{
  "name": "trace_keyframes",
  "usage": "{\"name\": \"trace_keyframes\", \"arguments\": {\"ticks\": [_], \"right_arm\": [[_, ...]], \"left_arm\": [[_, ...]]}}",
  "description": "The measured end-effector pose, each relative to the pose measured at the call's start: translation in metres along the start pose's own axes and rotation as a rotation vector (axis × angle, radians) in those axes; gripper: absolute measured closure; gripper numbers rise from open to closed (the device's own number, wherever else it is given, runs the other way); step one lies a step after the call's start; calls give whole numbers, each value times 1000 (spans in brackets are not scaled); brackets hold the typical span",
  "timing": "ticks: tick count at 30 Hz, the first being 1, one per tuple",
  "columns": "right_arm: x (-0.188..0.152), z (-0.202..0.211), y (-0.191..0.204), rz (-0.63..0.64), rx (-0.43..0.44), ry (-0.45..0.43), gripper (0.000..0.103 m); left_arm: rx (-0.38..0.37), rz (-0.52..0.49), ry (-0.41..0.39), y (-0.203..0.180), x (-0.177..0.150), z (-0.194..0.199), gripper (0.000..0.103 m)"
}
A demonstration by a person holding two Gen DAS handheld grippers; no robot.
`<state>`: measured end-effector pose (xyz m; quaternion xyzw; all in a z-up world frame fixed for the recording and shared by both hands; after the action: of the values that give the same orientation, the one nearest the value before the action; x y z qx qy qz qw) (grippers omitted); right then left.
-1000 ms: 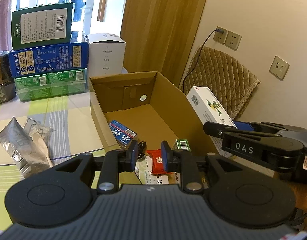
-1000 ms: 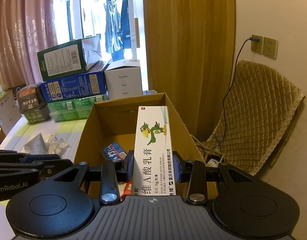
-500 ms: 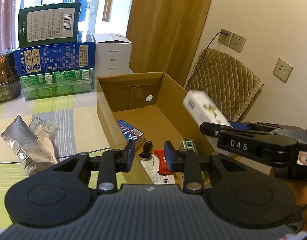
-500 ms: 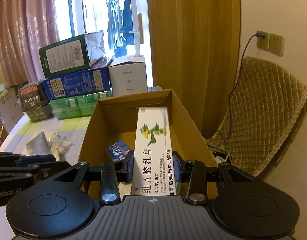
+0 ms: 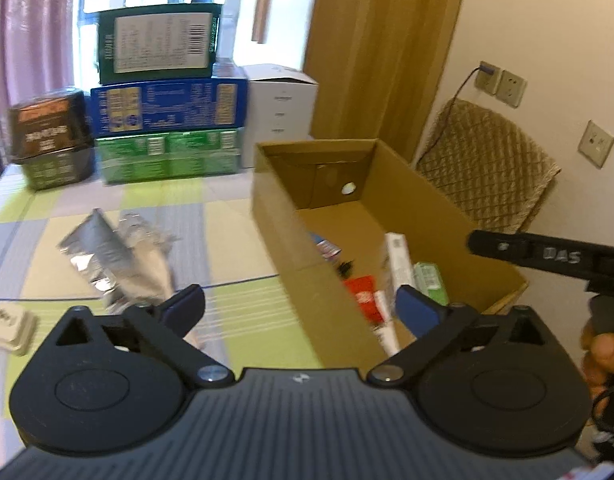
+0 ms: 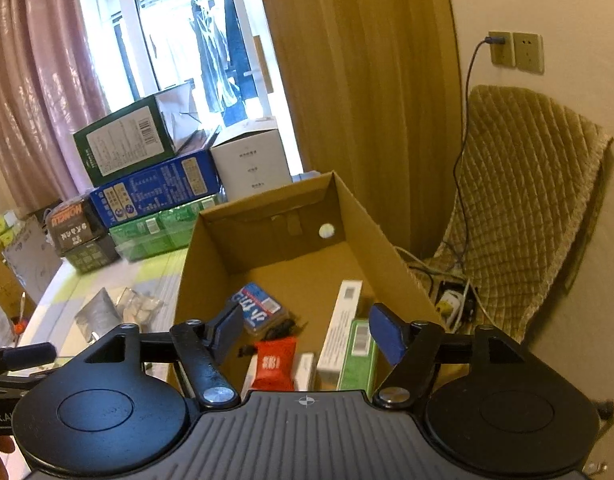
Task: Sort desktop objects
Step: 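Return both tools from the cardboard box to the table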
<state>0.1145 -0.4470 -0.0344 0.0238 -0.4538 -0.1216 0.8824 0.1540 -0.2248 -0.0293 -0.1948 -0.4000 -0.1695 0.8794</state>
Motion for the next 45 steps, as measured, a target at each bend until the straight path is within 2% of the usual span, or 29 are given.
{"name": "trace_keyframes", "arguments": {"ticks": [9,15,25,34,38,42,45], "right_arm": [[-24,38,37,27,58,-24,25],[-41,54,76,84,112,-21,20],[-66,62,147,203,229,-12,18],[-84,29,195,282,290,26,18],[-89,2,213,321,291,48,18],[-94,-31,230,356,282,63,18],[-97,-51,235,370,273,75,18]], "left_arm": [[130,31,43,41,-38,46,1],[140,95,15,74,-61,84,2],[242,140,-52,131,-77,130,2],[338,167,-59,186,-85,138,2],[353,120,-80,204,-88,130,2],[343,110,-37,222,-91,111,2],[341,66,10,236,-92,90,2]]}}
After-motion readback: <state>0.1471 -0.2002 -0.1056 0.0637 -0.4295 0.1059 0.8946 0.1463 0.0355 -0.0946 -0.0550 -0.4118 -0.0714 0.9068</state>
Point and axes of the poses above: each gripper's, at about its wrist camera, not at the fingertips, and z roughly against the way its jaws point, y to its left, x to its top, the point moved 6 cm from there along -z, roughly the way its jaws point, and after that the axes turned 7 degrees about -x, right-handed, at the moved point
